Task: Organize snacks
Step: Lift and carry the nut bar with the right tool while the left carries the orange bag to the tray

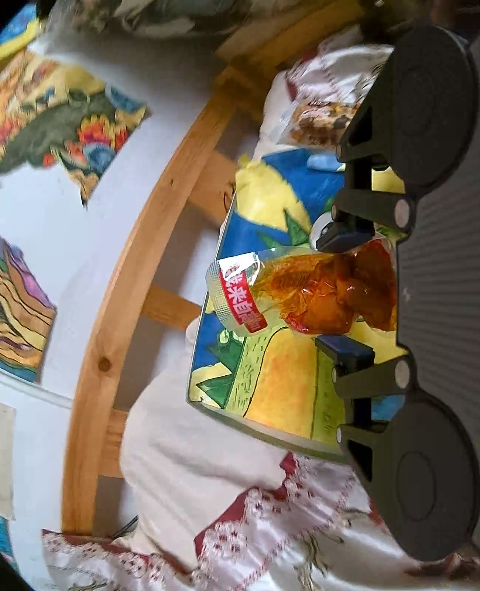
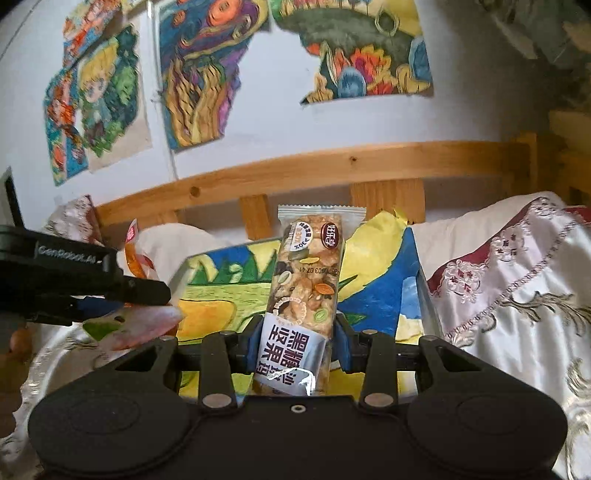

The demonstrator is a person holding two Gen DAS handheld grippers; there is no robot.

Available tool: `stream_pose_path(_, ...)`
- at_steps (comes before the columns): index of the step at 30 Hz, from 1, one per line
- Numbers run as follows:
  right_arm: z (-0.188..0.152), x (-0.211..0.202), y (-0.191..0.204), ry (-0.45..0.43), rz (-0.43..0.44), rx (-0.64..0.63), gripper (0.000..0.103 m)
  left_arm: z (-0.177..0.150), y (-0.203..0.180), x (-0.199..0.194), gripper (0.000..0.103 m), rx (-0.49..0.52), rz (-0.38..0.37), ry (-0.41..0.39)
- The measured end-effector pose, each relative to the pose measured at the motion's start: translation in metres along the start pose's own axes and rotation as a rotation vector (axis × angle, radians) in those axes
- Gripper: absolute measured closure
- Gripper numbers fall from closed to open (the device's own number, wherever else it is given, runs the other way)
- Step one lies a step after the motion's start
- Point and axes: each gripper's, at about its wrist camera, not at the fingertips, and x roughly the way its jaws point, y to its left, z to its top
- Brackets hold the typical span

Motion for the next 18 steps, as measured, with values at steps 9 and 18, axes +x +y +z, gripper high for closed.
stream_pose_path(9, -0.003, 0.054, -0.027, -0.031, -0.09, 0.031, 0.062, -0.006, 0.006, 0.064, 0.05, 0.009, 0.059, 0.041)
stream_pose_path(18, -0.016, 0.078, -0.045, 0.042, -0.104, 0.069, 0.062, -0.015, -0.004, 0.081, 0.05, 0.053, 0.079, 0.083)
